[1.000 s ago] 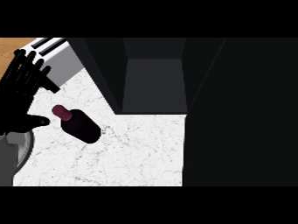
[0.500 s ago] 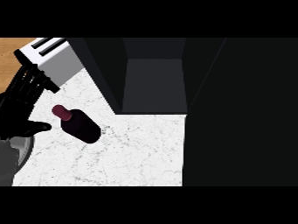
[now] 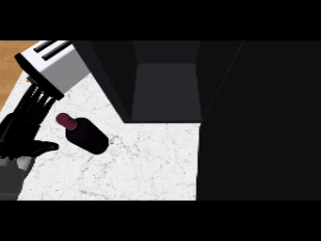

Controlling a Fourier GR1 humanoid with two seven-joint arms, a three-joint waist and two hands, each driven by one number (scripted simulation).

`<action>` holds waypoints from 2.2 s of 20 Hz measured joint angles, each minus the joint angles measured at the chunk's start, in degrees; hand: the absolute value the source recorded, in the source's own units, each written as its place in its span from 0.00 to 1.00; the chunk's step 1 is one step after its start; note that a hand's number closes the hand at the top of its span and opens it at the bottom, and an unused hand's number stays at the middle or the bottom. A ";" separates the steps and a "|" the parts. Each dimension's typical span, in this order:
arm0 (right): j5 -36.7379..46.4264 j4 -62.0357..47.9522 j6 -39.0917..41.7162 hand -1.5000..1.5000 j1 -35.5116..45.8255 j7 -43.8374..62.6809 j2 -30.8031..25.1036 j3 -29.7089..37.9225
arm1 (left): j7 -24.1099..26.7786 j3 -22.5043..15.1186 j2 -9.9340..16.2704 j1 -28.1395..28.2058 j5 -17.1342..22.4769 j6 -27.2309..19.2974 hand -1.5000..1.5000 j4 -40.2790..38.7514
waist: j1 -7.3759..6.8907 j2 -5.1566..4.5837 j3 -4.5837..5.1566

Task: Pick up the wine, place it into the cabinet and close the cabinet

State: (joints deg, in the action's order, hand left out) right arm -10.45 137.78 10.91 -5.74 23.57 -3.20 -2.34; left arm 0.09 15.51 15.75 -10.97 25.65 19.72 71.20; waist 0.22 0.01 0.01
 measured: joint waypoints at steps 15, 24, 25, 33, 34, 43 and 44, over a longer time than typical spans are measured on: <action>2.41 1.05 -1.01 0.00 1.00 1.45 1.20 -2.28 | 13.88 -0.49 0.65 -4.59 -6.82 6.11 0.00 -20.53 | 0.12 -0.05 0.02; 1.28 0.21 0.20 0.00 -0.01 0.05 1.08 -0.89 | 22.61 -1.00 0.86 -9.17 -10.86 8.58 0.00 -35.29 | 0.30 -0.09 0.02; 1.19 0.40 0.38 0.00 -0.18 0.14 0.95 -0.76 | 22.69 -1.10 0.81 -9.88 -11.03 8.71 0.00 -36.13 | 0.29 -0.09 0.02; 0.60 0.31 0.50 0.00 0.90 1.04 0.33 0.41 | 30.11 -2.20 -0.54 -13.04 -14.75 8.48 0.00 -45.90 | 0.43 -0.14 0.05; 0.74 0.28 0.74 0.00 0.44 0.66 0.49 -0.10 | 30.90 -2.16 -0.91 -13.84 -15.14 7.91 0.00 -47.57 | 0.51 -0.16 0.04; 1.10 -0.70 1.73 0.00 -0.55 -1.88 0.89 0.57 | 35.51 -0.60 -0.77 -16.86 -15.65 9.01 0.00 -57.12 | 0.73 -0.28 0.08; 1.44 -0.68 1.71 0.00 -0.53 -1.85 0.95 0.32 | 34.94 -0.20 -0.78 -17.49 -15.20 9.51 0.00 -57.57 | 0.74 -0.29 0.08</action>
State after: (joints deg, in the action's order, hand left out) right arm -9.00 137.10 12.62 -6.27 21.72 -2.25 -2.02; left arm 35.03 15.31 14.97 -28.45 10.45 29.23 13.62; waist 0.96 -0.28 0.09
